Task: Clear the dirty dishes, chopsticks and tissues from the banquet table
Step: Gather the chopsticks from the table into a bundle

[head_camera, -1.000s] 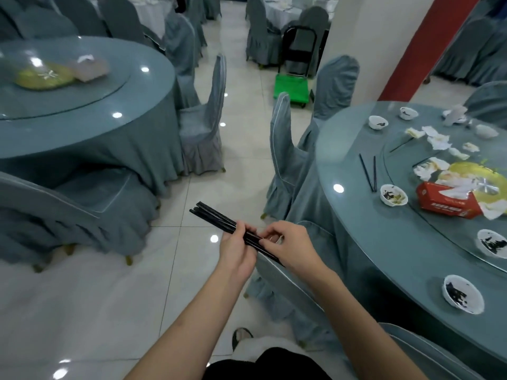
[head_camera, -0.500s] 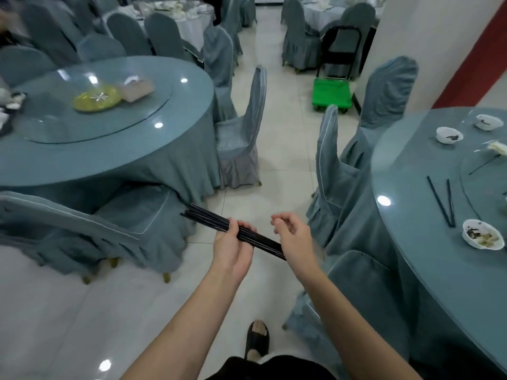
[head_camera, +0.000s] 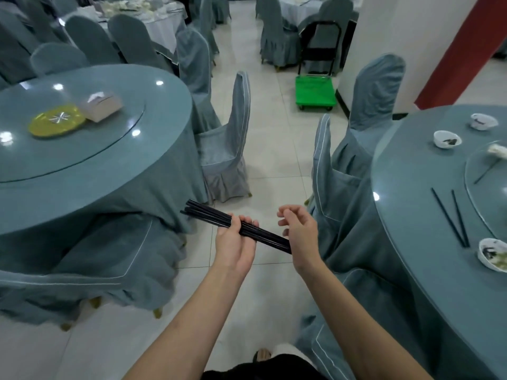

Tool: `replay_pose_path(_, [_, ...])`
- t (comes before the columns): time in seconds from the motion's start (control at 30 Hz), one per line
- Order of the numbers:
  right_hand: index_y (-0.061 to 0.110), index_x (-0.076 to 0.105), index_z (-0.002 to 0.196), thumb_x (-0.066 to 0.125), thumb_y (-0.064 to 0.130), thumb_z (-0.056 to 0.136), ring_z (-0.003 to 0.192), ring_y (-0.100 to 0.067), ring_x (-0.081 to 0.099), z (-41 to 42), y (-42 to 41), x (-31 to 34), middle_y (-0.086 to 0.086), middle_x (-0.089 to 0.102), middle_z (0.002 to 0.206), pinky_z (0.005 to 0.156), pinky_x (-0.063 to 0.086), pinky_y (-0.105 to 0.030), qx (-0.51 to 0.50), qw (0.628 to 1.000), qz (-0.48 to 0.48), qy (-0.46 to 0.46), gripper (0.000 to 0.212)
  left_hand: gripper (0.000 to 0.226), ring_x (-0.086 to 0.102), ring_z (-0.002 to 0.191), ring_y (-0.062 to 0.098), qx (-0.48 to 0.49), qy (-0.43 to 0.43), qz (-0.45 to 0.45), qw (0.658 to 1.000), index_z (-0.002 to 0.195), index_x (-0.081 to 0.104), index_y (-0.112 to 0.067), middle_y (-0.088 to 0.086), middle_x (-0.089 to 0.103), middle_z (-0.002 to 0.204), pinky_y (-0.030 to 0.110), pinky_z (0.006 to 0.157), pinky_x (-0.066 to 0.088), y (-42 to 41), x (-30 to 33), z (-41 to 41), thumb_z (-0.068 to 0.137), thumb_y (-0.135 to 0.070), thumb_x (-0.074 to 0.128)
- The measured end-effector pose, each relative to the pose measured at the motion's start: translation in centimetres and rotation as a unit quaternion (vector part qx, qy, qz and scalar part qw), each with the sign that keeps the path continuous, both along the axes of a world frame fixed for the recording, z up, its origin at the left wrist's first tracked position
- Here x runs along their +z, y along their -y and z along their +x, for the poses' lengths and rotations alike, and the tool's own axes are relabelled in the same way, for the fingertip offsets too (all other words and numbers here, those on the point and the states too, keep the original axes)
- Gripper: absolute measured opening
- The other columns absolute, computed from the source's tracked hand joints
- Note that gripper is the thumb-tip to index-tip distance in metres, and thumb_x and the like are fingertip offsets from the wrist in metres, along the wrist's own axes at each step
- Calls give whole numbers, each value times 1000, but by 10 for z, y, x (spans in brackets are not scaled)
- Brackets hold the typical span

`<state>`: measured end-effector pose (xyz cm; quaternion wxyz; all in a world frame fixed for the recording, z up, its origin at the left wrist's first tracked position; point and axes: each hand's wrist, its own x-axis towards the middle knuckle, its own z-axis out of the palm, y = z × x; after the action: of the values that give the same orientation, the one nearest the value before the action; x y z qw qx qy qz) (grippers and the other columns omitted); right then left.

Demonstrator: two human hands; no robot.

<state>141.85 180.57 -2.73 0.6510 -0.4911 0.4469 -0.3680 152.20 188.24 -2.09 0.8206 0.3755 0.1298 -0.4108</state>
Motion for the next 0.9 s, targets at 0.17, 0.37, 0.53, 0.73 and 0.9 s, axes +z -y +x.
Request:
replay_pose_path(0.17, [9, 70, 100, 54, 10, 100, 80, -12, 60, 19, 37, -1, 2, 71, 89, 70, 45, -31, -69, 997, 19, 7, 16, 8, 55, 69, 16, -47, -7, 9, 999, 112, 46, -12, 7, 53, 80, 38, 83, 54, 45, -12, 25, 109, -5, 42])
replay_pose_path(0.37, [7, 70, 100, 55, 11, 100, 79, -13, 60, 36, 90, 1, -2, 71, 90, 70, 46, -32, -148, 989, 10, 1, 16, 9, 55, 71, 19, -126, -9, 16, 992, 119, 41, -10, 9, 54, 82, 35, 76, 58, 122, -18, 53, 110, -9, 41])
replay_pose_path(0.53, [12, 71, 95, 54, 10, 100, 76, -13, 59, 50, 132, 14, 0, 71, 84, 69, 47, -31, -227, 974, -7, 4, 18, 9, 54, 69, 17, -201, -2, -17, 979, 117, 41, -13, 7, 52, 81, 36, 80, 56, 183, -6, 71, 110, -7, 40])
replay_pose_path(0.73, [14, 70, 91, 54, 8, 100, 79, -16, 60, 59, 168, 26, -1, 71, 86, 72, 49, -31, -306, 952, -29, 12, 19, 12, 60, 62, 17, -287, -10, -33, 957, 100, 45, -12, 7, 53, 79, 38, 84, 54, 234, 5, 85, 110, -7, 40])
replay_pose_path(0.9, [17, 69, 88, 53, 8, 99, 77, -14, 59, 49, 184, 27, 1, 71, 86, 68, 46, -29, -364, 931, -34, 4, 21, 7, 54, 81, 23, -356, -11, -37, 934, 113, 43, -13, 10, 54, 86, 43, 101, 51, 262, 3, 76, 109, -7, 42])
